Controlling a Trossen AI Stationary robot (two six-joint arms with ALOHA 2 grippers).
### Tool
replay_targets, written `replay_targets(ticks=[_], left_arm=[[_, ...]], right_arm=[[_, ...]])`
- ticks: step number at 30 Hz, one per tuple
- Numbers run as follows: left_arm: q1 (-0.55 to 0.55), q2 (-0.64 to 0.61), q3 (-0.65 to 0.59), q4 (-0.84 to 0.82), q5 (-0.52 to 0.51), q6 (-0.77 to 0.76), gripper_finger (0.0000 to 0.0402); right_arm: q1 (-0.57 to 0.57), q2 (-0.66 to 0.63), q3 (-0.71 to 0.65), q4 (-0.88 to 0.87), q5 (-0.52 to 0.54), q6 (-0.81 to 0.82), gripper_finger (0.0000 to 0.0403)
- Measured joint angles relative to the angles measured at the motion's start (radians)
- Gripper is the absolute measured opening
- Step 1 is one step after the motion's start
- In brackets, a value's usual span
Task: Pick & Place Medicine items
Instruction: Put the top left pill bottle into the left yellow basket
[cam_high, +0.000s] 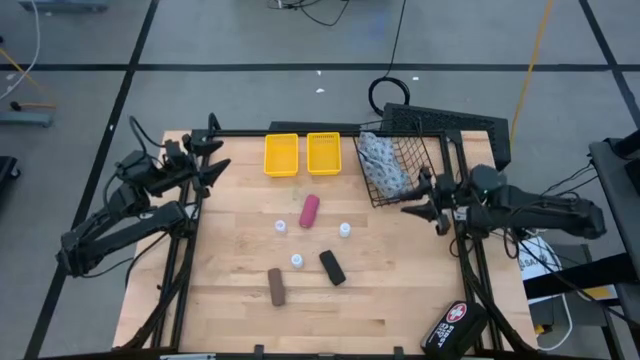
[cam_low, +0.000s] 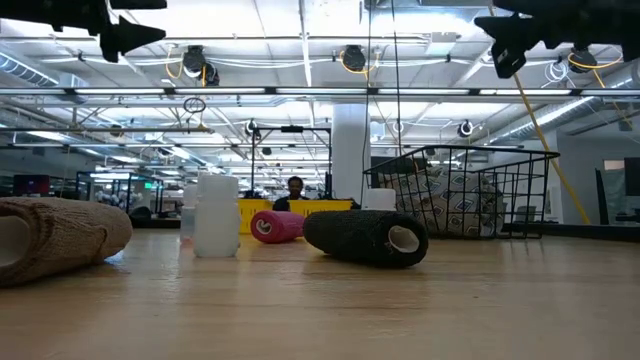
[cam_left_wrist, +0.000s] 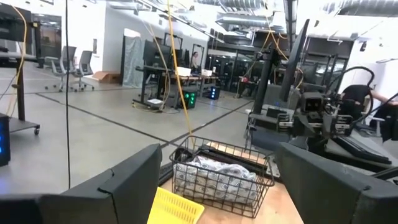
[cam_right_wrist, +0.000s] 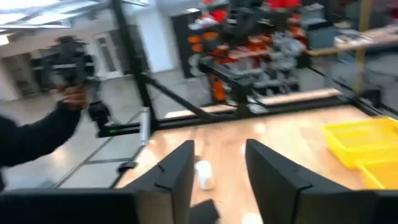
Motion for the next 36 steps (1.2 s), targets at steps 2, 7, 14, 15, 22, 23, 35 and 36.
replay_targets(ticks=[2, 7, 14, 15, 22, 23, 35, 36], left_arm=[[0.0, 0.0, 0.0, 0.001, 0.0, -0.008, 0.0324], [0.0, 0.001, 0.0, 0.001, 0.0, -0.039, 0.0324], [0.0, 0.001, 0.0, 0.001, 0.013, -0.078, 0.0324], [0.0, 0.001, 0.0, 0.001, 0.022, -0.083, 0.0324], [0.0, 0.001, 0.0, 0.001, 0.06, -0.111, 0.0324], [0.0, 0.001, 0.0, 0.001, 0.06, -0.111, 0.0324], [0.0, 0.001, 0.0, 0.001, 0.06, -0.18, 0.0324], [0.0, 0.001, 0.0, 0.001, 0.06, -0.18, 0.0324]], right_arm=[[0.052, -0.008, -0.028, 0.051, 0.001, -0.021, 0.0109], [0.162, -0.059, -0.073, 0.098, 0.002, -0.072, 0.0061], [0.237, -0.163, -0.148, 0.077, 0.028, -0.144, 0.0005], [0.241, -0.18, -0.167, 0.077, 0.028, -0.146, 0.0003], [0.242, -0.309, -0.279, 0.078, 0.024, -0.235, 0.0001], [0.242, -0.327, -0.291, 0.079, 0.023, -0.289, 0.0001], [0.242, -0.424, -0.361, 0.08, 0.023, -0.419, 0.0001], [0.242, -0.425, -0.362, 0.065, 0.023, -0.419, 0.0001]])
